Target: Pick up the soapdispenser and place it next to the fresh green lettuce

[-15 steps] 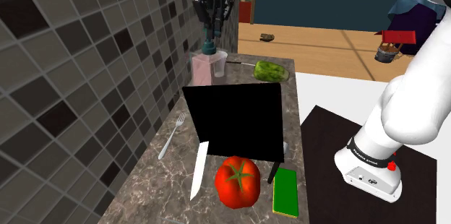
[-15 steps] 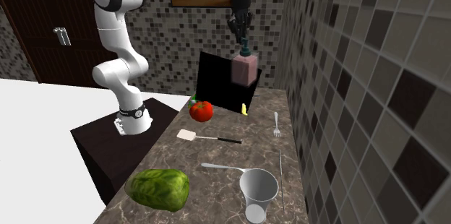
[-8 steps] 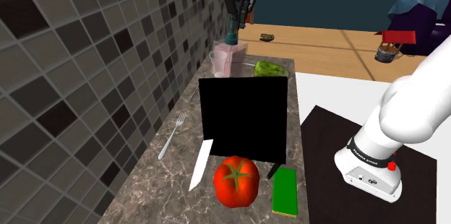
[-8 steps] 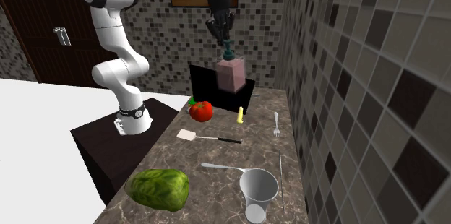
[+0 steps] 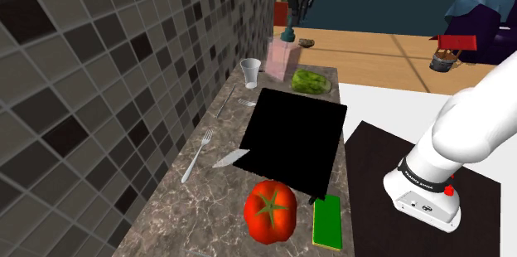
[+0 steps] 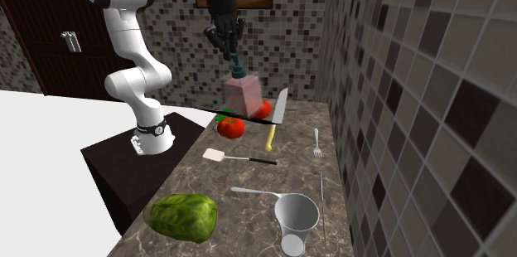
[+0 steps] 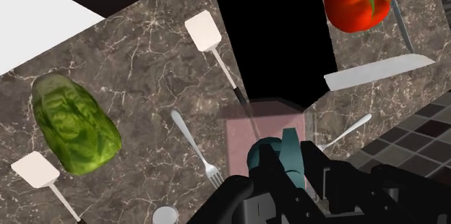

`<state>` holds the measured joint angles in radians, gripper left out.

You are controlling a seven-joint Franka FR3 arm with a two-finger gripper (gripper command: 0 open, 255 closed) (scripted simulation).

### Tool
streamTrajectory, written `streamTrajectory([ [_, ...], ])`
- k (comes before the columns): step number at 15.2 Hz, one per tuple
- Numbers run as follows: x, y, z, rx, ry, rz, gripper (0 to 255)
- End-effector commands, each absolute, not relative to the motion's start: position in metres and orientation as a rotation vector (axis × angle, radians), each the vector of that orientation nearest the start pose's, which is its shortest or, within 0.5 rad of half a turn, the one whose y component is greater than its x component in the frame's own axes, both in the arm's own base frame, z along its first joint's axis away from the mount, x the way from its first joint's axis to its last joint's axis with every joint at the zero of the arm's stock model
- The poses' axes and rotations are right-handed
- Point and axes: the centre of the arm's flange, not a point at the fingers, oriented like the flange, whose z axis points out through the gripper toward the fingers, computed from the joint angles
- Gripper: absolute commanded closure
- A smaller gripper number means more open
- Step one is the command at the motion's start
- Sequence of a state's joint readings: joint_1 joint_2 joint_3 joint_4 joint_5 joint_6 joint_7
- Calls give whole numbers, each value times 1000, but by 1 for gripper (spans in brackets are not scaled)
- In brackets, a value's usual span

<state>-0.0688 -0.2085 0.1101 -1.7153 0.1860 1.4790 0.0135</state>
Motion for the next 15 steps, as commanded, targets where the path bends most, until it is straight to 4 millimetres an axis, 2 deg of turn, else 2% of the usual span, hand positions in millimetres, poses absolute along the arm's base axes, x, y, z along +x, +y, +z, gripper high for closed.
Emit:
streamTrajectory([
  [1,472,20,659,-2979,-61,50,255],
  [9,460,-85,660,-2979,-61,50,255],
  [15,460,-85,628,-2979,-61,50,255],
])
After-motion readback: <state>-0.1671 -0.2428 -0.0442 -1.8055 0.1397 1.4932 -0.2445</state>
